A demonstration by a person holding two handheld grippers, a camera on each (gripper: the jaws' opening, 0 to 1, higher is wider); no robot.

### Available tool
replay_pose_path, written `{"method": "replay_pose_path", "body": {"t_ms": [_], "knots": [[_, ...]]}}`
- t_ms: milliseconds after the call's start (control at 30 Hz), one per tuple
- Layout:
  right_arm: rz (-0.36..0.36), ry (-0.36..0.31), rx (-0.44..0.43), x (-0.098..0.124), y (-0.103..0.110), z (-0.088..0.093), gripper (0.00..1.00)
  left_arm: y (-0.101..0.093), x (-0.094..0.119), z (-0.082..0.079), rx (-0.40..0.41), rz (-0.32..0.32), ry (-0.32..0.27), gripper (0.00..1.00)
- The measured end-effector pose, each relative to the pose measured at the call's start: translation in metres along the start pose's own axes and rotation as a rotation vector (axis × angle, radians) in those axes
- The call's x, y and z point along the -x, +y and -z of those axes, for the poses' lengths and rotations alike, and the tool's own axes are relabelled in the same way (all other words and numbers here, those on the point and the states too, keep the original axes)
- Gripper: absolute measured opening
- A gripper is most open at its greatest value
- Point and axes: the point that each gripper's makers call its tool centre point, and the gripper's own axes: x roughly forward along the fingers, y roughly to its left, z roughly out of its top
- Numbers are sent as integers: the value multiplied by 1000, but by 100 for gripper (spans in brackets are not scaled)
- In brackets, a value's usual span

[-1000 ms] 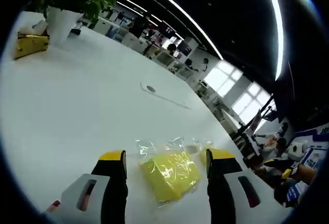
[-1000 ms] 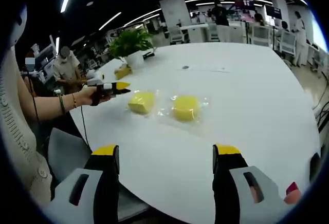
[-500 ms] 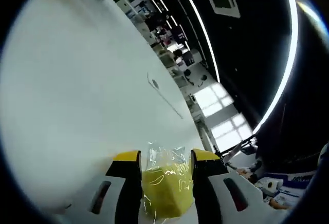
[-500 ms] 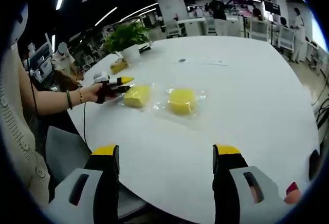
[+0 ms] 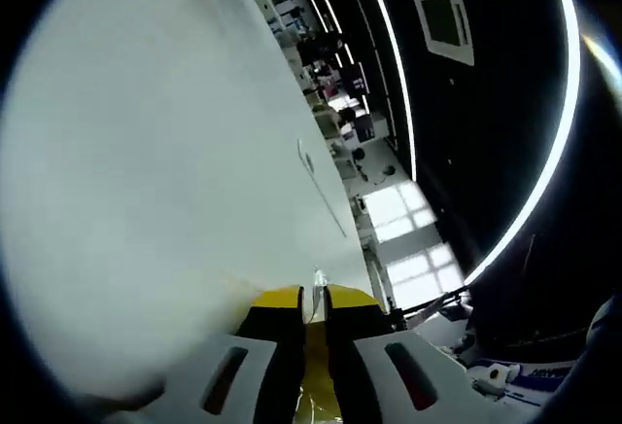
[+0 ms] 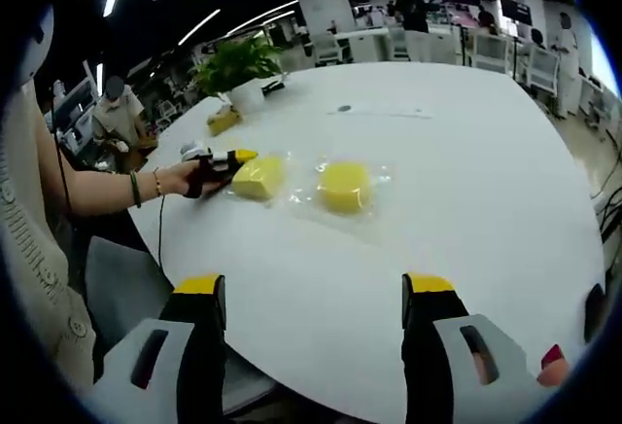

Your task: Compare the silicone blocks by pressing each to a similar depth, holding the contact briefly, and releasing to observe deformation and rebound differences across the visible hardness samples.

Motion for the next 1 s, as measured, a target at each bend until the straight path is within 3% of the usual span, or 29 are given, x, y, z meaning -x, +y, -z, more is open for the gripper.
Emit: {"method": "replay_pose_path", "body": {"t_ms": [333, 600, 833, 1000], "knots": [[-2, 17, 16, -1, 1, 0, 68, 13, -2, -10, -95, 3, -26, 0], [-15, 18, 21, -4, 5, 0, 67, 9, -4, -17, -202, -14, -26, 0], [-31, 6, 29, -4, 8, -1, 67, -26, -1, -9, -316, -45, -25, 0], [-37, -12, 31, -1, 10, -3, 67, -46, -2, -7, -334, -28, -15, 0]]}}
